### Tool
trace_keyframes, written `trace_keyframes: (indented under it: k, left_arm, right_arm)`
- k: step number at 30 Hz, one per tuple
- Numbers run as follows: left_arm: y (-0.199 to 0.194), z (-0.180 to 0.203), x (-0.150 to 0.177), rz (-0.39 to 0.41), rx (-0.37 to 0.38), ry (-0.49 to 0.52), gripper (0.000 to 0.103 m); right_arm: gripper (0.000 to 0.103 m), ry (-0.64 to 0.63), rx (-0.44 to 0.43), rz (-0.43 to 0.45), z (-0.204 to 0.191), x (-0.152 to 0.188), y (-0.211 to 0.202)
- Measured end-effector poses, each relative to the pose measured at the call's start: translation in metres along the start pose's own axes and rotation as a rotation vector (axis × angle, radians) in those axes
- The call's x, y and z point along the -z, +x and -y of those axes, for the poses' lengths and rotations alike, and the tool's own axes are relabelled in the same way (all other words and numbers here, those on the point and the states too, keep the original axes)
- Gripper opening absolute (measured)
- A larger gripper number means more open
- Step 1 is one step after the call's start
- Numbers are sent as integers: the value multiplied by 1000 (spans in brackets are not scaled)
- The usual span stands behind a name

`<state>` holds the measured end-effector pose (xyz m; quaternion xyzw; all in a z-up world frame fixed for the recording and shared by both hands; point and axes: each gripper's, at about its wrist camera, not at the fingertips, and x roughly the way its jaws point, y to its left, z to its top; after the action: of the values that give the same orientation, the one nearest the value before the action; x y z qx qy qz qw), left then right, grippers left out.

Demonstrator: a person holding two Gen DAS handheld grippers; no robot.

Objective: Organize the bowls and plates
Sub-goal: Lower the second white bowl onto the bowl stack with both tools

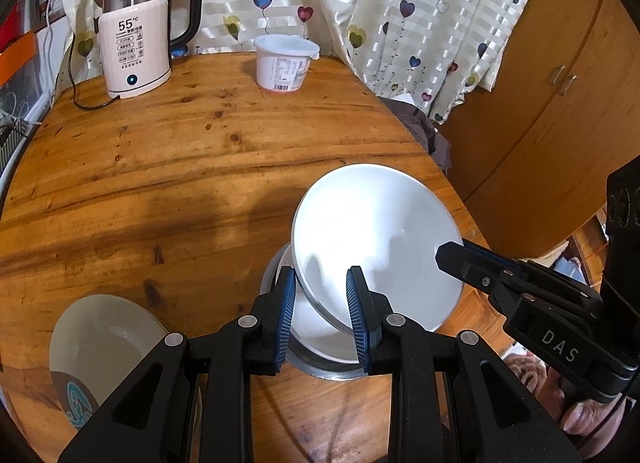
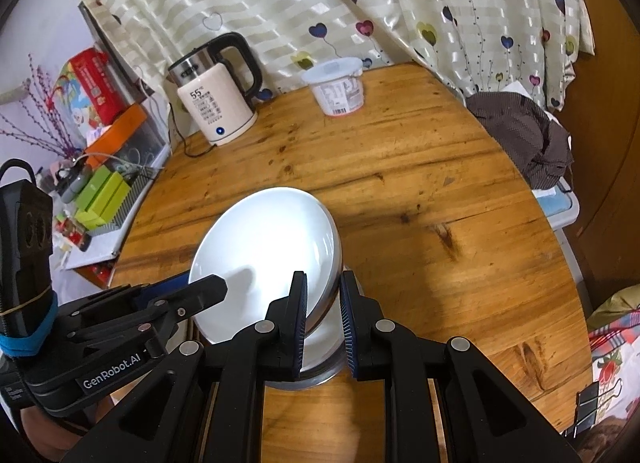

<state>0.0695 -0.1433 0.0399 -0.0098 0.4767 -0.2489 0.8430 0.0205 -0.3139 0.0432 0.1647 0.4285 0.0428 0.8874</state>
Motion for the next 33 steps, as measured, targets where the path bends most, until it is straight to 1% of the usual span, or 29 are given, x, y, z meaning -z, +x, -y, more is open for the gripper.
trace_keyframes:
  k: [16,33]
  left_arm:
    - [15,-4,10,-53,-24,-19,27]
    - [23,-4,13,-73,-41,-16,27]
  right_arm:
    - [16,10,-9,-55,5,9,18]
    - [16,-1,3,-88,7,14,29]
